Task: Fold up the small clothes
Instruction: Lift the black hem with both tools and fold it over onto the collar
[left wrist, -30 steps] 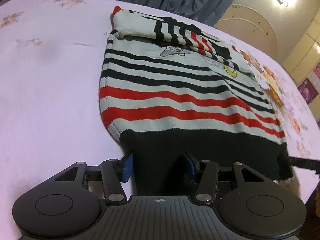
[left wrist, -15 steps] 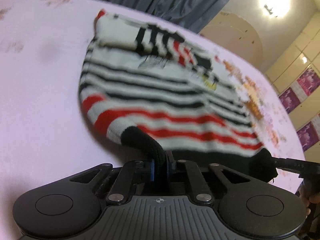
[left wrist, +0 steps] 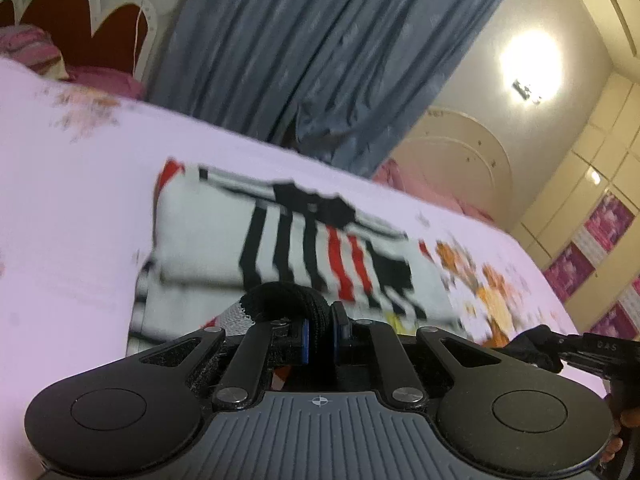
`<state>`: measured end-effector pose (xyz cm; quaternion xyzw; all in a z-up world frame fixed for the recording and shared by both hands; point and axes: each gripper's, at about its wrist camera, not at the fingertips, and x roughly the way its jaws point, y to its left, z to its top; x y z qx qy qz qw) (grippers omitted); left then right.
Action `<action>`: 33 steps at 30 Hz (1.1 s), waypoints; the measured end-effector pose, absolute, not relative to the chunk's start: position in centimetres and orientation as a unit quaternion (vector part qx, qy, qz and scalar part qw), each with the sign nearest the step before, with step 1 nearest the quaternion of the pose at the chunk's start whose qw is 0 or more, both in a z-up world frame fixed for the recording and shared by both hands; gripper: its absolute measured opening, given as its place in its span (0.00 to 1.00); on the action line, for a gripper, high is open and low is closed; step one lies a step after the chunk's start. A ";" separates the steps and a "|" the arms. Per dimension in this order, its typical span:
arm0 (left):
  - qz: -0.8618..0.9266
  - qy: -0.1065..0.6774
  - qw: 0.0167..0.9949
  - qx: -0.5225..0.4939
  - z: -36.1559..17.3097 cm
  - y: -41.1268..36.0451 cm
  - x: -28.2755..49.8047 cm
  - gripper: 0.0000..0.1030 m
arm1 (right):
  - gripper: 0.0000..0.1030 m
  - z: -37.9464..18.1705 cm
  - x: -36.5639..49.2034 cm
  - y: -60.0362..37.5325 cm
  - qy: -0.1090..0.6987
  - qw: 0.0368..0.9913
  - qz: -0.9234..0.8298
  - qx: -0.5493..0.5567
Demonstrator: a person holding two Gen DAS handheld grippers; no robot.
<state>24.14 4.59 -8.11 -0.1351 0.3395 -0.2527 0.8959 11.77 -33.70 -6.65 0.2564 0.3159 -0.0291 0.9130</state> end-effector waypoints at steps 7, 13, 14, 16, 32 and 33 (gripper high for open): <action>-0.225 0.334 0.902 -0.157 -8.1 2.2 32.0 0.09 | 0.10 -7.4 20.1 -36.9 0.307 0.904 -0.042 0.295; -0.197 0.365 0.896 -0.159 -10.0 -0.3 38.2 0.09 | 0.10 -9.6 26.8 -39.1 0.327 0.887 -0.045 0.322; -0.191 0.373 0.893 -0.163 -10.5 -0.5 39.2 0.09 | 0.10 -10.2 27.8 -39.4 0.333 0.883 -0.045 0.328; -0.178 0.385 0.890 -0.168 -11.4 -0.9 40.9 0.09 | 0.10 -11.5 29.5 -40.1 0.345 0.872 -0.048 0.344; -0.117 0.485 0.838 -0.220 -15.7 -2.0 49.2 0.17 | 0.21 -17.1 36.7 -42.6 0.375 0.846 -0.054 0.376; -0.121 0.484 0.837 -0.225 -15.6 -1.9 49.3 0.25 | 0.23 -17.0 36.8 -42.8 0.372 0.847 -0.051 0.377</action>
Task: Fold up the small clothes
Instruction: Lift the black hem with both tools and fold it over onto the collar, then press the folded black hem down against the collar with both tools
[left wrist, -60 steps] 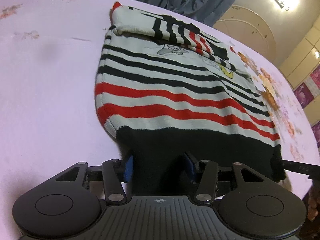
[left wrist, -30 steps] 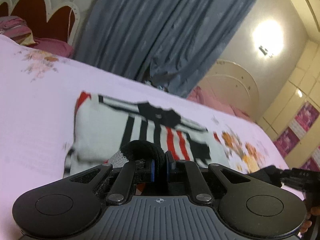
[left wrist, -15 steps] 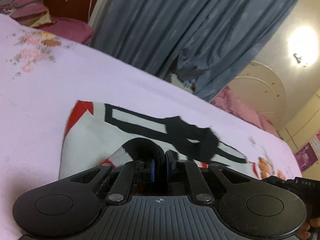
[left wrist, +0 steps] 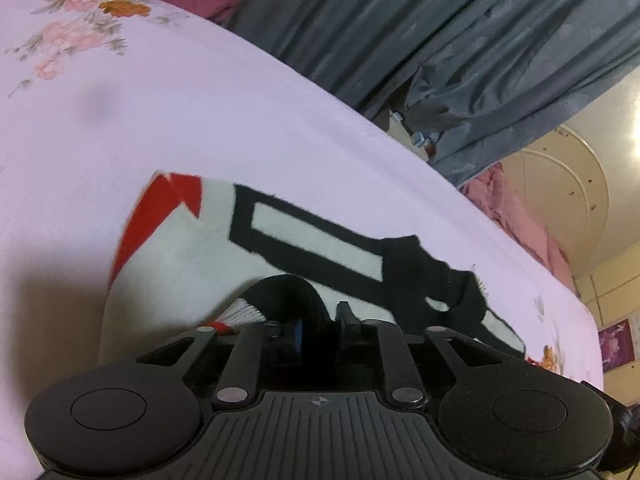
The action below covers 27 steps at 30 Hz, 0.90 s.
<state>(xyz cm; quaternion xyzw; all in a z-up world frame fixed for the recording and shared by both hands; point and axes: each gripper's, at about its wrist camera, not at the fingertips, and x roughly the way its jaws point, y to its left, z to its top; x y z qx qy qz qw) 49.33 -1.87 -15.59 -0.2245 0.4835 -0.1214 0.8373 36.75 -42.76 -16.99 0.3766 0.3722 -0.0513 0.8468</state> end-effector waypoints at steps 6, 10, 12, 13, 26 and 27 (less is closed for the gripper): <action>-0.095 0.417 0.877 -0.218 -13.5 -0.7 48.9 0.87 | 0.71 -16.0 36.0 -43.4 0.332 0.870 -0.066 0.359; -0.097 0.412 0.887 -0.184 -13.7 -0.1 48.8 0.87 | 0.46 -15.4 36.1 -43.2 0.338 0.886 -0.067 0.311; -0.106 0.416 0.891 -0.150 -14.2 -0.5 48.5 0.87 | 0.47 -15.5 36.5 -42.9 0.344 0.892 -0.063 0.287; -0.111 0.420 0.891 -0.135 -14.5 -0.8 48.4 0.87 | 0.47 -15.7 36.7 -42.7 0.351 0.893 -0.060 0.275; -0.104 0.394 0.913 -0.012 -15.5 -2.1 46.9 0.20 | 0.09 -17.1 38.2 -39.6 0.391 0.903 -0.059 0.170; -0.104 0.391 0.914 -0.007 -15.6 -2.1 46.9 0.20 | 0.09 -17.0 38.2 -39.7 0.388 0.903 -0.057 0.173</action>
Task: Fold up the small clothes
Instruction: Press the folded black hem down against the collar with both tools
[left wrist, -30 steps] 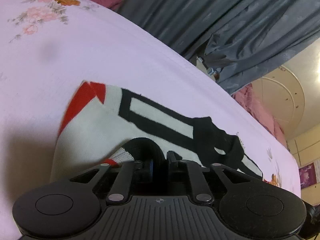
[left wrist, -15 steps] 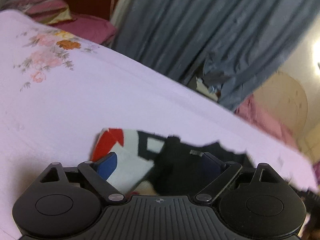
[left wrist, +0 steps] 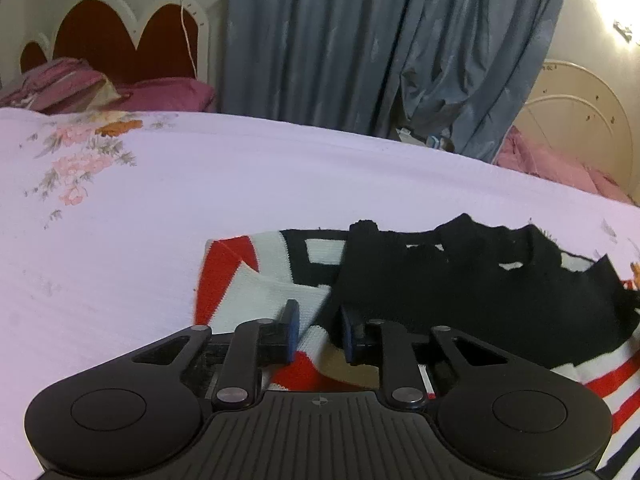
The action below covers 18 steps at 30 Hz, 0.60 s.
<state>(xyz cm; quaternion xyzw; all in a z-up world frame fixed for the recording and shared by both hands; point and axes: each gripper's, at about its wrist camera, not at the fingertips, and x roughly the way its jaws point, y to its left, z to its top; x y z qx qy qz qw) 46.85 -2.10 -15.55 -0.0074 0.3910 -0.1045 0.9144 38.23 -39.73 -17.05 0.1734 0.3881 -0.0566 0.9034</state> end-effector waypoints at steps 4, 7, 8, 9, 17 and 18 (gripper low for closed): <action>-0.106 0.380 0.919 0.019 -15.6 -2.8 46.4 0.20 | 0.10 -16.8 38.4 -40.3 0.373 0.910 -0.072 0.169; -0.099 0.368 0.924 0.031 -15.7 -3.2 46.0 0.18 | 0.05 -17.3 38.9 -40.9 0.388 0.900 -0.068 0.189; -0.097 0.364 0.926 0.036 -15.8 -3.4 45.8 0.18 | 0.05 -17.2 38.8 -40.6 0.385 0.902 -0.065 0.184; -0.095 0.360 0.927 0.043 -15.9 -3.5 45.7 0.18 | 0.04 -17.1 38.8 -40.2 0.384 0.906 -0.065 0.170; -0.086 0.349 0.933 0.023 -16.0 -2.7 45.1 0.18 | 0.06 -17.8 38.5 -41.0 0.379 0.908 -0.118 0.135; -0.085 0.348 0.934 0.018 -15.9 -2.5 45.0 0.18 | 0.20 -17.5 38.1 -41.2 0.375 0.907 -0.108 0.155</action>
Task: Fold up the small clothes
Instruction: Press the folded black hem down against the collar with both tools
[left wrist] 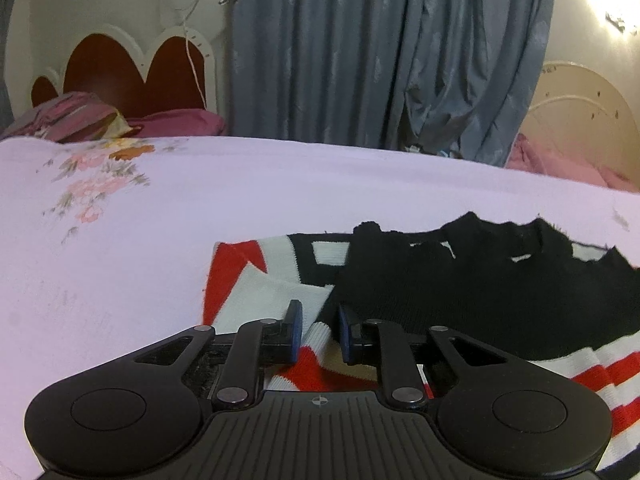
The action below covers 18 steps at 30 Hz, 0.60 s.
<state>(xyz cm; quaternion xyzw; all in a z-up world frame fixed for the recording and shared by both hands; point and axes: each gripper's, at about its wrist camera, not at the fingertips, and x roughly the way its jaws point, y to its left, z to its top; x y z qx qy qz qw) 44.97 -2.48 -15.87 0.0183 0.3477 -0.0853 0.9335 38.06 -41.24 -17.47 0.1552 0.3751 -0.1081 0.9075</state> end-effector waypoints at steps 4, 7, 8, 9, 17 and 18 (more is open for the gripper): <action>-0.092 0.332 0.939 0.010 -14.8 -2.2 43.8 0.18 | 0.39 -16.3 36.7 -41.8 0.353 0.912 -0.090 0.187; -0.115 0.341 0.933 0.031 -14.7 -3.0 43.4 0.18 | 0.36 -16.9 37.4 -41.0 0.383 0.906 -0.076 0.164; -0.116 0.348 0.929 0.039 -14.9 -3.2 43.6 0.18 | 0.38 -17.3 37.4 -40.7 0.387 0.906 -0.076 0.154; -0.111 0.352 0.929 0.040 -15.2 -3.2 43.7 0.18 | 0.38 -17.4 37.3 -40.4 0.386 0.906 -0.075 0.155; -0.128 0.360 0.924 0.025 -15.2 -3.0 43.0 0.18 | 0.33 -16.7 37.2 -38.9 0.390 0.906 -0.034 0.161; -0.133 0.366 0.921 0.022 -15.2 -3.0 42.9 0.18 | 0.38 -16.8 37.1 -38.9 0.389 0.907 -0.034 0.159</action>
